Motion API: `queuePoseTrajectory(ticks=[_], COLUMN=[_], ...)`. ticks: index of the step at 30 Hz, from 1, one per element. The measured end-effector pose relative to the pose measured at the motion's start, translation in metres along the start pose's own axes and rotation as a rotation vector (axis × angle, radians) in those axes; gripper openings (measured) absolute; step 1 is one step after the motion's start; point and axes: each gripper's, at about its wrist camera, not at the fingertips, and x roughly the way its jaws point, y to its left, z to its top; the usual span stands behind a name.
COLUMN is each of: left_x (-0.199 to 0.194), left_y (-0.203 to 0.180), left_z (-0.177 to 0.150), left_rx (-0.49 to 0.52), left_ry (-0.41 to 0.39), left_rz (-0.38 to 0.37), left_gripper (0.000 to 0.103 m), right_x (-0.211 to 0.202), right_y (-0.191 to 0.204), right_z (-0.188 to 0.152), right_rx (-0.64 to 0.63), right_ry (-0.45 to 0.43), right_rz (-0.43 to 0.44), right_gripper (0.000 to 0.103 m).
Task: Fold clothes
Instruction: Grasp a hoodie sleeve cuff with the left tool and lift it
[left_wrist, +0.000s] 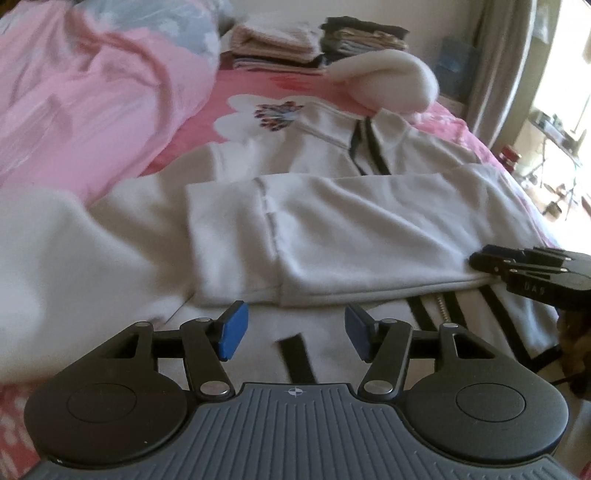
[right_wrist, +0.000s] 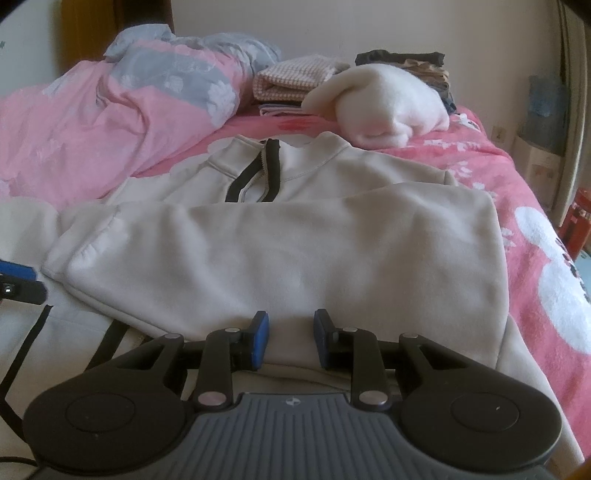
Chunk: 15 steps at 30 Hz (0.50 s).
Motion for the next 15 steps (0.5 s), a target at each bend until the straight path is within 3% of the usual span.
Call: queuePoseTrajectory(ticks=[9, 12, 15], left_x=[-0.031, -0.045, -0.065], left_y=[0.025, 0.035, 0.051], left_z=[-0.013, -0.017, -0.025], left_rx=[-0.127, -0.162, -0.221], left_ry=[-0.006, -0.04, -0.13], left_rz=[0.02, 0.046, 0.12], left_gripper=[0.058, 0.058, 0.058], right_x=[0.0, 0.0, 0.0], right_y=[0.004, 0.004, 0.004], right_z=[0.0, -0.001, -0.001], right_rx=[-0.008, -0.009, -0.01], right_ry=[0.003, 0.004, 0.004], right_rz=[-0.021, -0.024, -0.027], right_gripper=[0.028, 0.028, 0.028])
